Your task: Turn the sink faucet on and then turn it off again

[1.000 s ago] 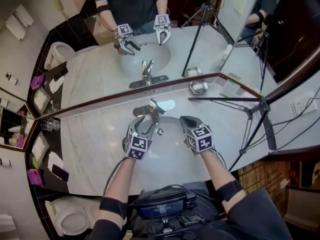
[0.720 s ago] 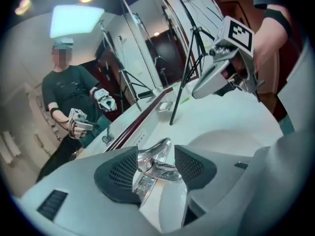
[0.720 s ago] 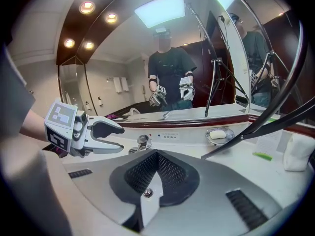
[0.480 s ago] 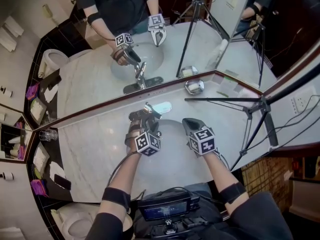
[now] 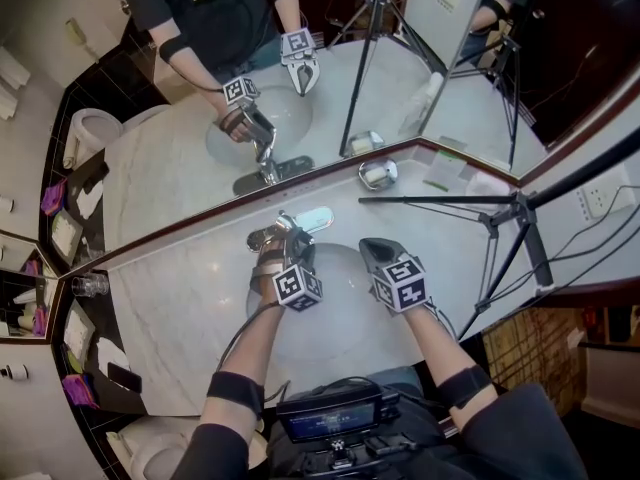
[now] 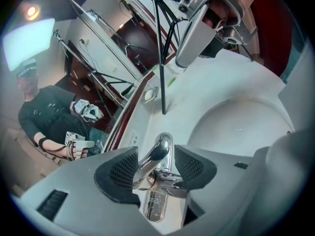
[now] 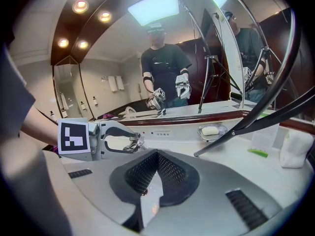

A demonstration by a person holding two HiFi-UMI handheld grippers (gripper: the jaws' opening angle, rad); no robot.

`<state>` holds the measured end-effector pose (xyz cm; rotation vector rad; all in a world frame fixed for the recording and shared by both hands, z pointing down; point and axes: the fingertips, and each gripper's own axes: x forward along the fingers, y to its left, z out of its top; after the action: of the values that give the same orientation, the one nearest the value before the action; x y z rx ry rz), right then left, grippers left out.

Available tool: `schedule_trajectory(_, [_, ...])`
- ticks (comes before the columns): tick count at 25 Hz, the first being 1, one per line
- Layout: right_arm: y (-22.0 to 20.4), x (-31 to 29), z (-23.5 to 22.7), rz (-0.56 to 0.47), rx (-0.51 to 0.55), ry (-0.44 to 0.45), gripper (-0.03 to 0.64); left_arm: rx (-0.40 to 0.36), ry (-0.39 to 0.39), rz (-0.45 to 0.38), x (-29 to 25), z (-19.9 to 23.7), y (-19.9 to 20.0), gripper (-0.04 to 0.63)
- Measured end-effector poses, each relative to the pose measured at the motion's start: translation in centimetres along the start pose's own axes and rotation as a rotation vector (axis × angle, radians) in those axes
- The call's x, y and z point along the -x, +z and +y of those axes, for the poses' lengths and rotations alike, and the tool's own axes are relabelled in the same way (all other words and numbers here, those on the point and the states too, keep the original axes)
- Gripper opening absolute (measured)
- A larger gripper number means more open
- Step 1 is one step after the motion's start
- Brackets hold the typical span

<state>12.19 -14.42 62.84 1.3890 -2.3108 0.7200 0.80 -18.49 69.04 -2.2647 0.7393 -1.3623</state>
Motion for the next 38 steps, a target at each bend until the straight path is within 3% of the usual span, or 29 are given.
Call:
schedule_trajectory(11, [-0.4,-0.3,-0.1,0.007,-0.011,0.006,0.020,0.066,0.049,-0.021,0.7,2.0,1.1,0.169])
schedule_trajectory(24, [-0.2,-0.5,0.1,0.006,-0.006,0.015,0.020,0.172,0.008,-0.070,0.4,2.8,0.8,0.123])
schedule_trajectory(34, [0.0,-0.7,0.7,0.008,0.000,0.021,0.019,0.378,0.019,-0.101,1.4,5.6,-0.1,0.123])
schedule_trajectory(38, [0.0,-0.7,0.9,0.007,0.001,0.023,0.020,0.406,0.015,-0.105,1.5,5.7,-0.3,0.123])
